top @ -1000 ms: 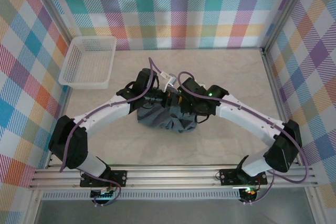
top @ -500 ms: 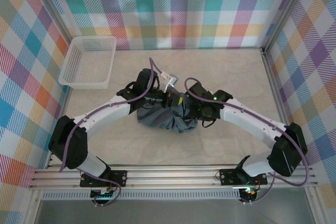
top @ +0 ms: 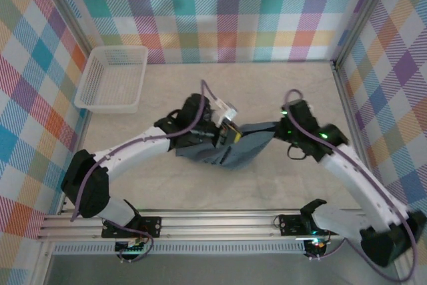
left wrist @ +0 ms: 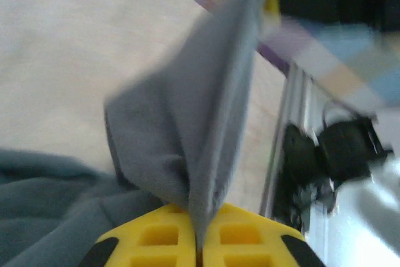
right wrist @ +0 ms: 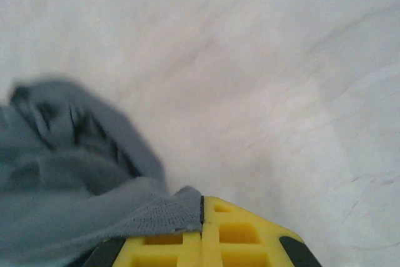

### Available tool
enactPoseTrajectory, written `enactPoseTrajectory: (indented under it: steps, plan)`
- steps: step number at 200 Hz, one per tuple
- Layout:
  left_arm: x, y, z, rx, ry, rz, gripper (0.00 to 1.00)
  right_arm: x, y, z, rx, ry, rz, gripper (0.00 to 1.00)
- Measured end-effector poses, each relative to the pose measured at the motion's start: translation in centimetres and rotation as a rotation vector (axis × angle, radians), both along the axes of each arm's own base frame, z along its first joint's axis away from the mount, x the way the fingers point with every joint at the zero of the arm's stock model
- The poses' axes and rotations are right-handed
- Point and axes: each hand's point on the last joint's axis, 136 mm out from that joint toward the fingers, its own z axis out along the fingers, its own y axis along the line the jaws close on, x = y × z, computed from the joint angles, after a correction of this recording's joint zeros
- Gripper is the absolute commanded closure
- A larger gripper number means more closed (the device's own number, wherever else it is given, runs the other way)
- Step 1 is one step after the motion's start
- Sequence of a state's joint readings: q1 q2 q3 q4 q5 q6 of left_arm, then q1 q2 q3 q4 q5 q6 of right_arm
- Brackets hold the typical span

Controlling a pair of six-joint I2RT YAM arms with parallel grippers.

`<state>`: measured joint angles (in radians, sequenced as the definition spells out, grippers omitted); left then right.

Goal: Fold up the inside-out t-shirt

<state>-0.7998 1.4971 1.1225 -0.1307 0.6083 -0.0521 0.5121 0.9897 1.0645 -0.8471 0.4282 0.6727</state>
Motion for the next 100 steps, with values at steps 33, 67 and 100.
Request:
enactPoseTrajectory:
  steps: [33,67,100]
  plan:
    - [-6.0,-2.5,0.1,-0.026,-0.091,-0.183,0.18,-0.5,-2.7,3.5,-0.073,-0.165,-0.034,0.23]
    - [-2.2,1.4,3.3,-0.055,-0.227,-0.019,0.00,0.4,-1.9,4.6,-0.096,-0.215,0.033,0.22]
    - [3.4,4.9,6.6,-0.064,-0.268,0.213,0.04,3.2,3.2,3.7,-0.030,-0.118,0.200,0.22]
